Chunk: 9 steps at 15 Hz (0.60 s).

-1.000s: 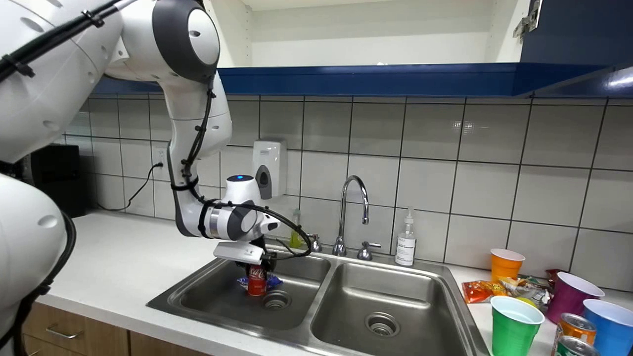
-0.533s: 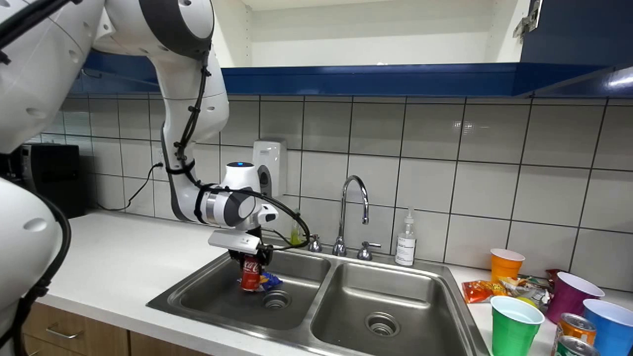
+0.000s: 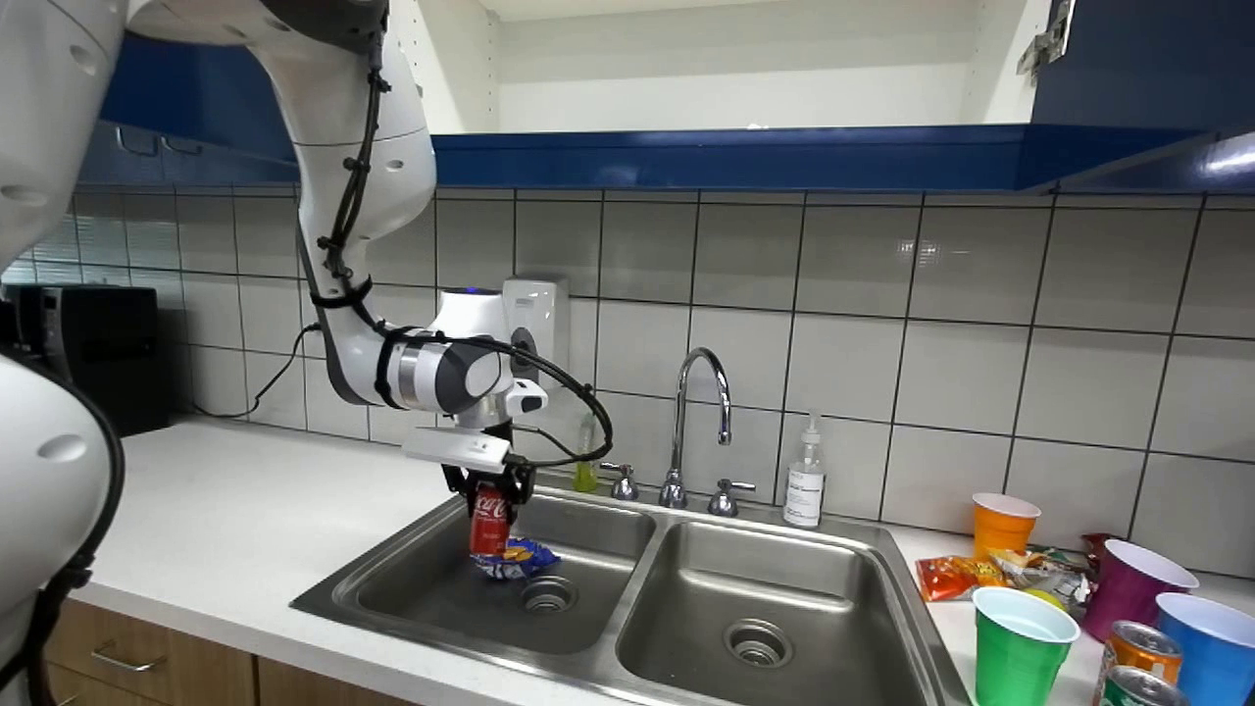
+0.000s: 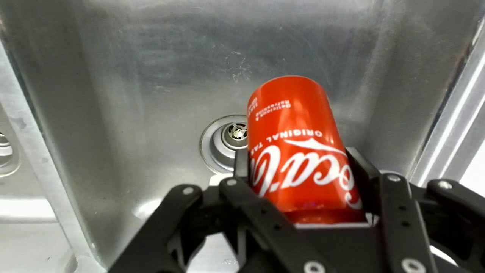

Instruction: Put the red can in the open upper cabinet.

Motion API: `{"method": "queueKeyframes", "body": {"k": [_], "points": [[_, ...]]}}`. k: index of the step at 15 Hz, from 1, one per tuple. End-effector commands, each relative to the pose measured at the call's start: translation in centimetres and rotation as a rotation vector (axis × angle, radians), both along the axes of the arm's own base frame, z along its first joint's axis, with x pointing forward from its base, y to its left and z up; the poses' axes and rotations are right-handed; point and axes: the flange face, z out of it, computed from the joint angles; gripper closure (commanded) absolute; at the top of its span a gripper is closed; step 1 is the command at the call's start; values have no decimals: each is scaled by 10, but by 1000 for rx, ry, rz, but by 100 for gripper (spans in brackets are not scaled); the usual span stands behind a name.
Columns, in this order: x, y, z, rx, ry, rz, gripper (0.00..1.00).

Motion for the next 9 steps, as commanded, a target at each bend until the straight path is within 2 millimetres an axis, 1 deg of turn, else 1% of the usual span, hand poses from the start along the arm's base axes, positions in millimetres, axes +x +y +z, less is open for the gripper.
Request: {"method": "queueKeyframes", "body": {"k": [1,9], "points": [[-17,2,33,2,13,25,62],[-44,11,68,24,46,33,62]]}}
